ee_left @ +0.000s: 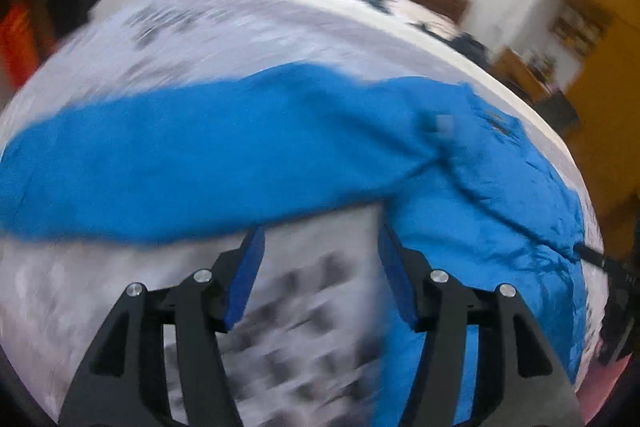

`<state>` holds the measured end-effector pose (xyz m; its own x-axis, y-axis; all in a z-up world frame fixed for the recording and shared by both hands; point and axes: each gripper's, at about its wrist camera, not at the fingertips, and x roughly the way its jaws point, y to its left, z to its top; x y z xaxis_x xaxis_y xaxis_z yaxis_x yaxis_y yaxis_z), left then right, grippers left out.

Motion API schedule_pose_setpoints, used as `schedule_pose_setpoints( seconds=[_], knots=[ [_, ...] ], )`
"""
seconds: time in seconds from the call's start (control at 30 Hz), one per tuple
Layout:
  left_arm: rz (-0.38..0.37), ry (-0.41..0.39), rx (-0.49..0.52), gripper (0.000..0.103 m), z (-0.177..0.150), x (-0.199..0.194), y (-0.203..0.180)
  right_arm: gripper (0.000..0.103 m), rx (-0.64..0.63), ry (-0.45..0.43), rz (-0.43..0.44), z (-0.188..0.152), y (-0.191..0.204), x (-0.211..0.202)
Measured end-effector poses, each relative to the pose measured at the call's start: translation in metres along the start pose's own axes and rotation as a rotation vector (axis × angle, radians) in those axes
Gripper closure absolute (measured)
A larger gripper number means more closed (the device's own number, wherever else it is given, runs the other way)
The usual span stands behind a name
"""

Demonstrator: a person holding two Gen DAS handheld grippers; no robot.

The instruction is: Fold large clothes

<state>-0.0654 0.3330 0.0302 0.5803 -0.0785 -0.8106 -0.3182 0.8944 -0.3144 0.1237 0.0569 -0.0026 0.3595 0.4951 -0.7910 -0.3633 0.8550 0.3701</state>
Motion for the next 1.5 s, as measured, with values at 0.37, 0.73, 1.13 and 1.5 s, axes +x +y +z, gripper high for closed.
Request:
schedule_pose_setpoints(
  seconds=[0.37,0.73,1.13,1.5],
  knots=[
    [-0.07,-0.111,-0.398,0.051,0.004,-0.016,0.152,0.042,-0.116,0.102,-0.002,-0.009,0.056,0.043],
    [-0.082,-0.201,-0.512,0.067,0.034,-0.006,0.187,0.041,-0.104,0.111,-0.019,-0.013,0.051,0.059],
    [-0.014,-0.281,-0.471,0.097,0.041,-0.028,0.172,0.04,-0.104,0.092,-0.022,-0.016,0.051,0.049],
    [-0.061,-0.358,-0.19,0.099,0.065,-0.063,0.046,0.04,-0.028,0.003,-0.104,-0.015,0.008,0.008]
  ],
)
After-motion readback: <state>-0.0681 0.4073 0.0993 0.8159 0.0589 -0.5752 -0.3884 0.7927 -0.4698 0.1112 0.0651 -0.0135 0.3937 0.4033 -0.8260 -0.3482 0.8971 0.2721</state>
